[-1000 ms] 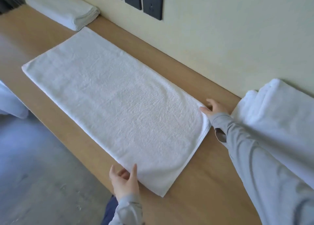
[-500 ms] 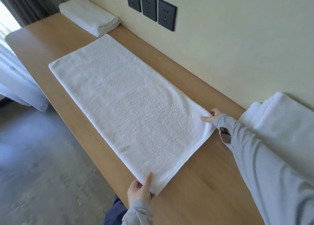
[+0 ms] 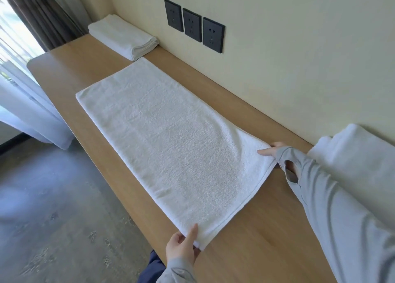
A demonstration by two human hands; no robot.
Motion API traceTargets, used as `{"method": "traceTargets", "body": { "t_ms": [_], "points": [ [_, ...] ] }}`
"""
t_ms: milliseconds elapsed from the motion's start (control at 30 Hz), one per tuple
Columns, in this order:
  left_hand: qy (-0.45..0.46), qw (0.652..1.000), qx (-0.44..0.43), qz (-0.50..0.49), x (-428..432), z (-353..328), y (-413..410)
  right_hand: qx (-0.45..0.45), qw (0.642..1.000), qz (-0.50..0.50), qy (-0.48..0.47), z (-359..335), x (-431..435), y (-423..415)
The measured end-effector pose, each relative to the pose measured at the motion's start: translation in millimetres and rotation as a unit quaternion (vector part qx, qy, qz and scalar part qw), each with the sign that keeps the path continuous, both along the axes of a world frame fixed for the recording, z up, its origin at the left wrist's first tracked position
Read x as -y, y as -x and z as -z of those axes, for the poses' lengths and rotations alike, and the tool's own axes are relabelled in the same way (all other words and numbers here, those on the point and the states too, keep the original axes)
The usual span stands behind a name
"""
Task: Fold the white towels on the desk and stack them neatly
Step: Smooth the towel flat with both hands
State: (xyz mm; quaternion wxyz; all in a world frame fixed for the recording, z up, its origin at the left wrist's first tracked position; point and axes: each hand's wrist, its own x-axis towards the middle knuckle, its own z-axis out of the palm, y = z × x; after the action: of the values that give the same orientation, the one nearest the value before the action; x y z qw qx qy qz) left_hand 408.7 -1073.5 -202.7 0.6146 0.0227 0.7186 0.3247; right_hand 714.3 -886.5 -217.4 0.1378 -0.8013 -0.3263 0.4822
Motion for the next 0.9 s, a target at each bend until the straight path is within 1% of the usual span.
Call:
{"method": "traceTargets", "body": {
  "t_ms": [67, 167, 233, 400, 500, 567, 633, 667, 733, 800, 900],
  "points": [
    [-0.004, 1.0, 0.008, 0.001, -1.1, -7.5, 1.8, -0.002, 1.0, 0.004, -0.012, -2.6, 0.3, 0.4],
    [-0.019, 1.0, 0.018, 0.007, -4.7, -20.2, 7.1, 0.045, 0.998, -0.026, -0.023, -10.4, -2.7, 4.3],
    [-0.028, 0.999, 0.03, 0.006, -7.9, -27.8, 11.7, 0.056, 0.997, -0.035, -0.033, -16.3, -6.2, 8.3],
    [-0.029, 0.997, 0.067, 0.008, -14.4, -42.2, 15.8, 0.074, 0.996, -0.041, -0.02, -27.6, -7.4, 13.8],
    [-0.036, 0.997, 0.071, 0.01, -17.0, -46.6, 18.2, 0.056, 0.996, -0.01, -0.063, -33.8, -6.1, 16.4],
    [-0.046, 0.997, 0.053, -0.026, -23.9, -51.9, 20.2, 0.043, 0.994, 0.013, -0.104, -41.5, -9.4, 19.4],
    [-0.075, 0.994, 0.016, -0.081, -36.1, -59.5, 27.7, 0.037, 0.989, 0.029, -0.141, -52.9, -18.5, 25.4],
    [-0.101, 0.991, 0.003, -0.09, -42.4, -65.0, 33.5, 0.035, 0.986, 0.041, -0.155, -59.8, -24.3, 29.9],
    [-0.16, 0.985, -0.002, -0.072, -54.1, -77.5, 47.0, 0.024, 0.98, 0.06, -0.187, -76.5, -37.8, 42.4],
    [-0.198, 0.978, 0.02, -0.07, -66.6, -89.3, 63.6, 0.008, 0.972, 0.051, -0.23, -94.1, -51.4, 56.5],
    [-0.245, 0.965, 0.067, -0.068, -88.9, -104.3, 90.9, -0.056, 0.958, 0.059, -0.275, -118.2, -71.3, 79.7]
  ]
}}
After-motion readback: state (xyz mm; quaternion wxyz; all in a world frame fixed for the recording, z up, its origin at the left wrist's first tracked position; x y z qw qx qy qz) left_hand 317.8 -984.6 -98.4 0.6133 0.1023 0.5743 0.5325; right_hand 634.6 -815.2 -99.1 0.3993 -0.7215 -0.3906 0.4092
